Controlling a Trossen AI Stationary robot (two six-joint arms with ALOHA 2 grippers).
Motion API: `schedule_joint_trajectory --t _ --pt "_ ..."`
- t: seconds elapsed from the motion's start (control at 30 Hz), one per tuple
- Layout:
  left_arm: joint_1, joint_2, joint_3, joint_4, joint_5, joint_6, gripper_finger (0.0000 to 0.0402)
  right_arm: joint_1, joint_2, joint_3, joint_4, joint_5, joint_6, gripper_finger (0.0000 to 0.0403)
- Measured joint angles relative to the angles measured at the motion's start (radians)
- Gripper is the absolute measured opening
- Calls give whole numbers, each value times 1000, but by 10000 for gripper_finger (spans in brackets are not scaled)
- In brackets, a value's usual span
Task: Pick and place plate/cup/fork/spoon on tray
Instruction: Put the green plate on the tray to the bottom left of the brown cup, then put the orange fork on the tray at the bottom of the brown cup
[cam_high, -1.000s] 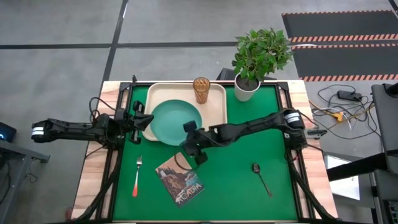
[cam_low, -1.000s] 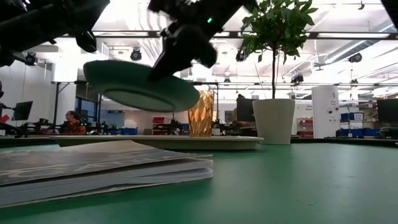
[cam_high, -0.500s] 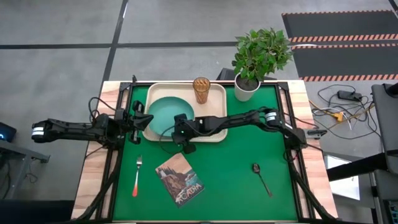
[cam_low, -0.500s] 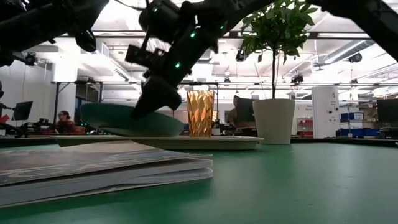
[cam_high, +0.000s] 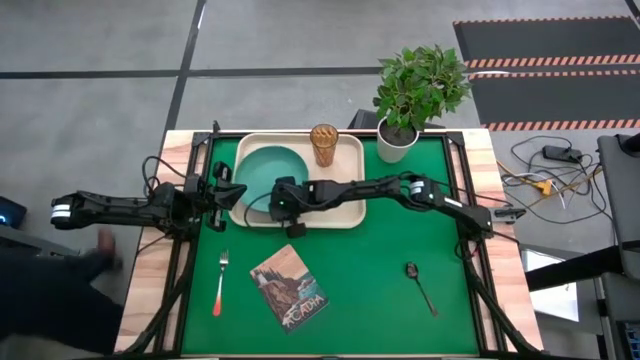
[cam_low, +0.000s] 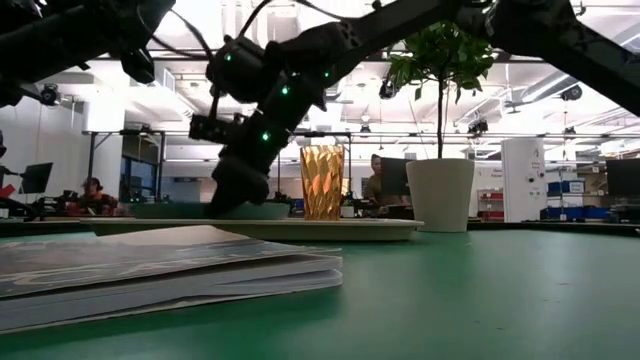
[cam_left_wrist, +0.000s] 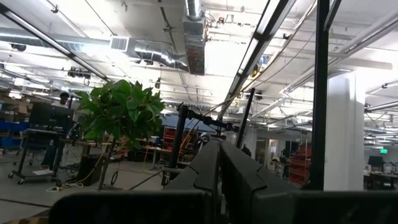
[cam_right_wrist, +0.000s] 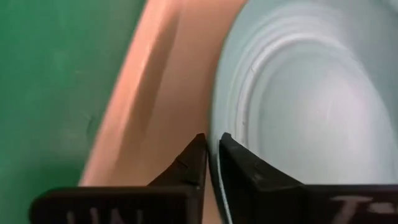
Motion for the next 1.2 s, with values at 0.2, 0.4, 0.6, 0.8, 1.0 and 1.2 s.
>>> schedule_joint_trajectory --t 0.2,0.4,0.6,0.8,1.0,1.2 --pt "0 0 0 0 0 0 0 -15 -4 -6 -2 0 38 89" --pt "0 0 0 -3 0 0 0 -16 -21 21 -57 0 39 137" --pt "0 8 0 -7 -1 -11 0 0 -58 83 -272 -2 107 161" --pt "0 18 0 -8 -3 -54 0 27 -171 63 -518 -10 238 160" --pt "0 22 0 -8 -3 -87 0 95 -295 -51 -577 -11 319 146" --pt "-1 25 0 -8 2 -134 0 190 -477 -321 -386 -10 381 133"
